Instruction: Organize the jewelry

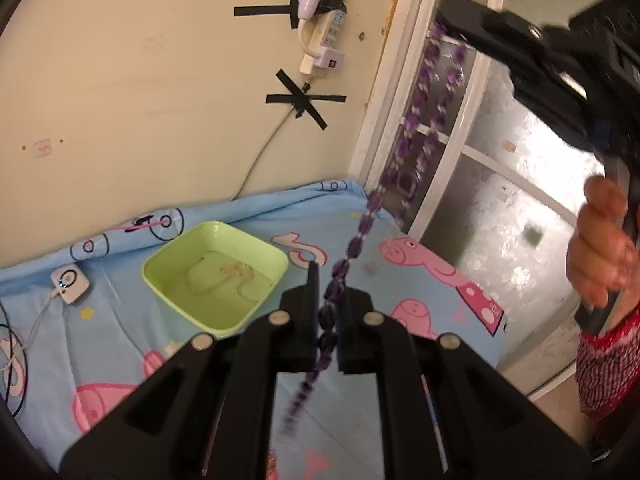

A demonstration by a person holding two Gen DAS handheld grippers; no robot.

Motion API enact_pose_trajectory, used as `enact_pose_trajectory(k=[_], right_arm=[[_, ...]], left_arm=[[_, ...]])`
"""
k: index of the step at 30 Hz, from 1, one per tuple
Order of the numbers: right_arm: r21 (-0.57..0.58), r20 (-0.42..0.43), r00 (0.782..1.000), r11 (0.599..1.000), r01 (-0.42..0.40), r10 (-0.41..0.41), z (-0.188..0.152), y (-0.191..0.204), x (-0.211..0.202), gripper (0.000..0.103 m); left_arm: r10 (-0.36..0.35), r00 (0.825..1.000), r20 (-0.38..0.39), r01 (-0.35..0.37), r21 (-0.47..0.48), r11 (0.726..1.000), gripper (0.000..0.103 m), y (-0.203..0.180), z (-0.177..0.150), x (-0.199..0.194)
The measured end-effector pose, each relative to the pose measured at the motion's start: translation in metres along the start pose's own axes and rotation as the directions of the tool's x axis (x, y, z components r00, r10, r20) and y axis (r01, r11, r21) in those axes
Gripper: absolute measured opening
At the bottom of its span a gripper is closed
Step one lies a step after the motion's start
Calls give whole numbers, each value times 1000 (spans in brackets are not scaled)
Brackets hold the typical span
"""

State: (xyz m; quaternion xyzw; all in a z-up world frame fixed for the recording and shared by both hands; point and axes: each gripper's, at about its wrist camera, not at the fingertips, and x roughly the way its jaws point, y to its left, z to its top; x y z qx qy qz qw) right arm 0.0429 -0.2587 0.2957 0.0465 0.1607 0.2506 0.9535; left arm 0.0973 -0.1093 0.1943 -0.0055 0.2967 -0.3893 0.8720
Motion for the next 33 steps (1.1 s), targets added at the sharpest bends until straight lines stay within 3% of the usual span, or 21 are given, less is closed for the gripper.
enact_pose_trajectory(k=[8,16,24,26,27,28,29,30,31,32,33], right_arm=[[40,0,1000,999,3,-4,5,-18,11,0],[93,-24,1000,996,-12,15,8,-60,55,0],[160,-108,993,987,-26,44,-18,-112,124,0],[182,-150,986,982,-42,70,-33,-125,146,0],[187,-168,983,982,-37,69,-39,-129,153,0],[188,-185,981,982,-21,56,-47,-132,163,0],[184,-203,978,983,-3,41,-55,-133,172,0],[180,-229,973,984,21,21,-66,-134,184,0],[182,-256,966,983,31,17,-77,-135,196,0],[185,-278,960,982,40,13,-87,-135,205,15],[188,-290,957,981,49,8,-92,-134,210,25]], left_arm=[[57,997,-43,-58,-17,998,6,18,45,22],[112,991,-75,-114,-18,993,6,48,71,57],[116,979,-169,-128,-57,990,6,90,64,120],[125,968,-218,-144,-74,987,7,104,53,139],[131,962,-240,-154,-79,985,10,108,48,145],[141,952,-270,-169,-82,982,27,113,41,152],[169,935,-313,-203,-80,976,59,120,30,161],[202,919,-340,-239,-69,969,71,123,23,165],[240,902,-360,-276,-51,960,76,126,17,169],[259,887,-383,-294,-35,955,76,128,11,171],[252,886,-390,-290,-40,956,76,130,8,168]])
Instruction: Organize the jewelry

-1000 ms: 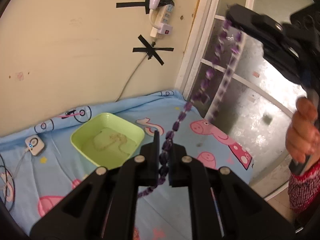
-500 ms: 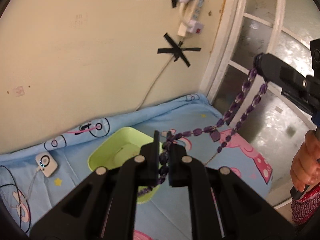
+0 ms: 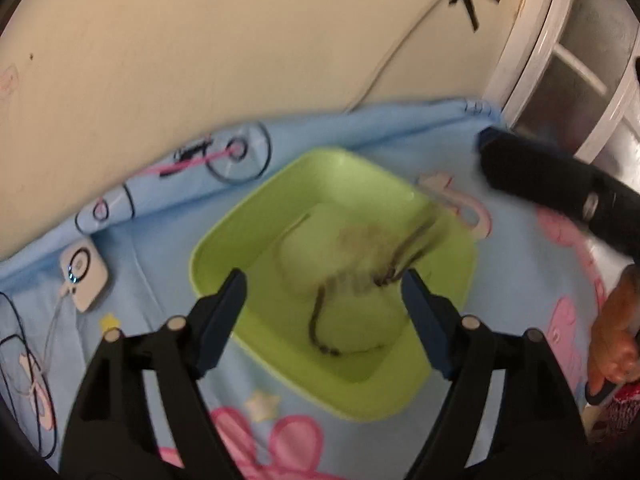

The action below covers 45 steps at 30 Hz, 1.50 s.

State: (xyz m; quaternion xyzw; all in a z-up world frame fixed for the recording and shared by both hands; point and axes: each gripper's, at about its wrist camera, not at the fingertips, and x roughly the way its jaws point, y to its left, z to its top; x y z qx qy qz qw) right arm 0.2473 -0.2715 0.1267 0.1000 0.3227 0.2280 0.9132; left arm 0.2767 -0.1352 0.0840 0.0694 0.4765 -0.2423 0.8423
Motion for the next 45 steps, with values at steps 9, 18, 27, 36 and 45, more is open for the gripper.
enact_pose_trajectory(k=[9,18,27,36,45], right_arm=[[3,52,996,998,-69,69,3,27,-42,34],[-164,-152,980,975,-152,127,-78,110,-23,24],[-179,-350,928,964,-198,125,-160,164,39,17],[-234,-356,925,947,-222,129,-155,185,28,0],[-314,-87,977,926,-211,193,-80,214,-72,0]], left_arm=[[15,984,178,-6,-54,998,76,30,-30,-112],[96,969,229,-67,-130,989,76,68,-133,-189],[92,972,215,-26,-291,956,76,107,-235,-192],[100,969,227,-39,-257,966,76,110,-259,-196],[4,959,284,19,-79,997,85,63,-237,-187]])
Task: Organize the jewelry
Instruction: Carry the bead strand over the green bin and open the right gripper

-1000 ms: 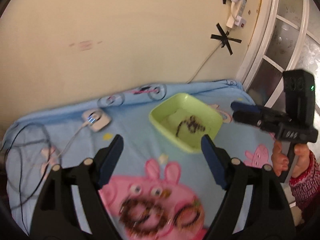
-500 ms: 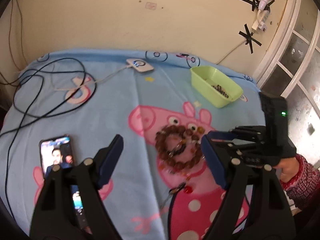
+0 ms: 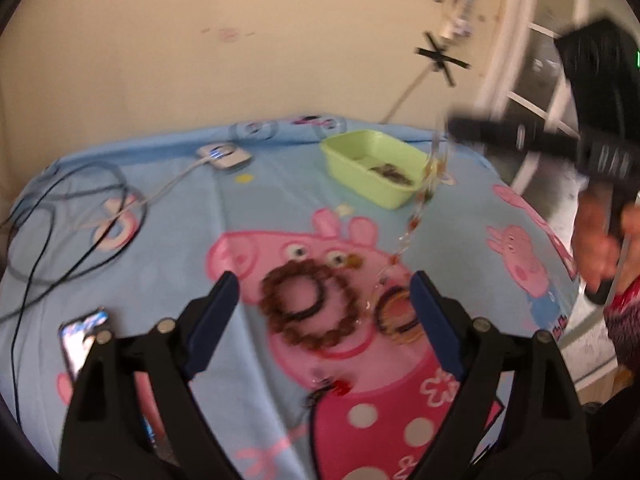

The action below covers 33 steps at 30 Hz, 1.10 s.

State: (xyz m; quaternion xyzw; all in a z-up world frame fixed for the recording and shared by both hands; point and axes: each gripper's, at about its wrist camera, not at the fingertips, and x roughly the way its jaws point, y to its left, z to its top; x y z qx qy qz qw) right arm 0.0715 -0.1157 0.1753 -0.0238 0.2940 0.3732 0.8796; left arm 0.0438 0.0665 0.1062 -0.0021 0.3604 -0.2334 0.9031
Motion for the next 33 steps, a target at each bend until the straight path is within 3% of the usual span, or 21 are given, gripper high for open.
enact_pose_trajectory(k=[2,12,14,18,20,22,27,28,29,30,31,33], right_arm=[[-6,51,999,1000,9,-8,12,1,-21,0],[-39,193,980,998,50,-42,44,1,-87,0],[-43,219,974,997,69,-58,50,-3,-99,0],[-30,254,963,994,101,-91,58,-16,-116,0],[-19,267,957,993,120,-110,63,-25,-122,0],[0,279,952,991,134,-128,68,-37,-125,0],[60,293,946,990,130,-142,86,-74,-126,0],[67,294,945,990,128,-142,90,-80,-126,0],[73,295,945,989,126,-142,94,-86,-126,0],[75,296,944,989,126,-143,99,-91,-125,0],[74,297,945,990,123,-139,103,-96,-123,0],[68,298,945,990,121,-136,111,-104,-119,0]], left_arm=[[-18,1000,6,18,33,999,90,-13,6,5],[-101,995,24,98,118,988,90,-66,47,36],[-110,994,10,108,129,986,71,-75,57,48],[-139,990,-1,138,138,981,53,-96,89,69],[-148,989,-6,147,145,978,27,-104,107,77],[-169,985,-15,169,143,975,10,-108,119,83],[-206,978,-20,207,125,970,12,-114,145,90],[-202,979,-22,203,131,970,23,-114,148,91],[-194,981,-17,195,136,971,46,-114,149,90],[-175,985,2,173,142,975,58,-113,152,88],[-158,987,33,151,146,978,78,-111,154,85],[-155,986,68,143,153,978,81,-108,159,82]])
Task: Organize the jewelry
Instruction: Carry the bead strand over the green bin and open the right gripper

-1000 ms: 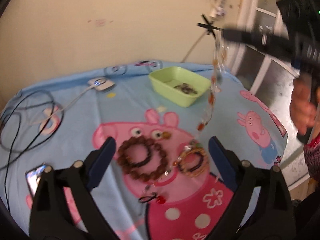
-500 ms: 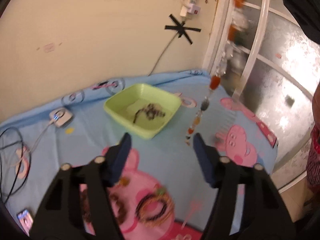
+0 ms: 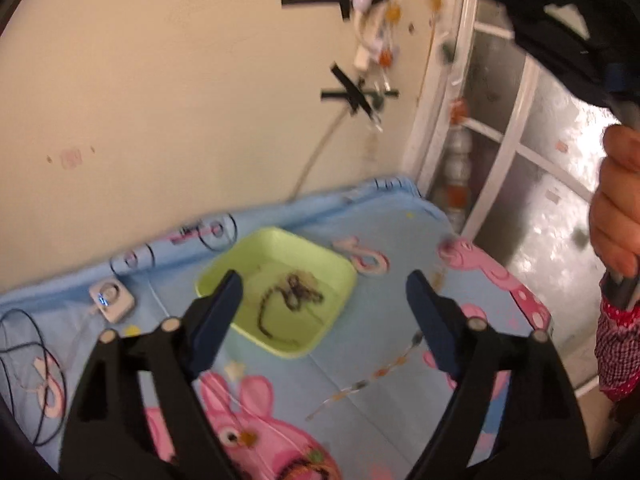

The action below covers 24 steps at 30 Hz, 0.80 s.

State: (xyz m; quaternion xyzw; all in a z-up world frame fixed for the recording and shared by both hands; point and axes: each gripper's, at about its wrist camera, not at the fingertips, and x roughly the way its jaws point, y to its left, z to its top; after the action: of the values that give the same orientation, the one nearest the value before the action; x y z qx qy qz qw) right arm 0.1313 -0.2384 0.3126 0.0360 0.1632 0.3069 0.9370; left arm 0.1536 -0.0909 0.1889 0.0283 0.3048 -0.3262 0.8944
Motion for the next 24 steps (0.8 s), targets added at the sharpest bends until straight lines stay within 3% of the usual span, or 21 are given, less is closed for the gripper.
enact_pose_trajectory(k=[9,12,13,19,23,24], right_arm=[[16,-19,1000,1000,-4,4,9,-39,45,0],[49,-37,999,999,-6,7,-1,-60,61,0],[64,-45,999,998,-4,7,-6,-67,67,0],[182,-155,987,983,-3,31,-64,-117,115,0],[227,-277,959,974,11,54,-106,-132,147,0],[222,-295,955,975,31,37,-112,-131,148,9]], left_arm=[[15,1000,-7,-15,0,1000,81,19,29,49],[32,998,-55,-31,2,1000,53,27,31,83],[35,996,-82,-35,-5,999,46,32,29,97],[59,977,-206,-75,-74,994,45,64,3,148],[89,961,-263,-116,-92,989,45,77,-11,151],[95,961,-259,-125,-99,987,45,80,-12,144]])
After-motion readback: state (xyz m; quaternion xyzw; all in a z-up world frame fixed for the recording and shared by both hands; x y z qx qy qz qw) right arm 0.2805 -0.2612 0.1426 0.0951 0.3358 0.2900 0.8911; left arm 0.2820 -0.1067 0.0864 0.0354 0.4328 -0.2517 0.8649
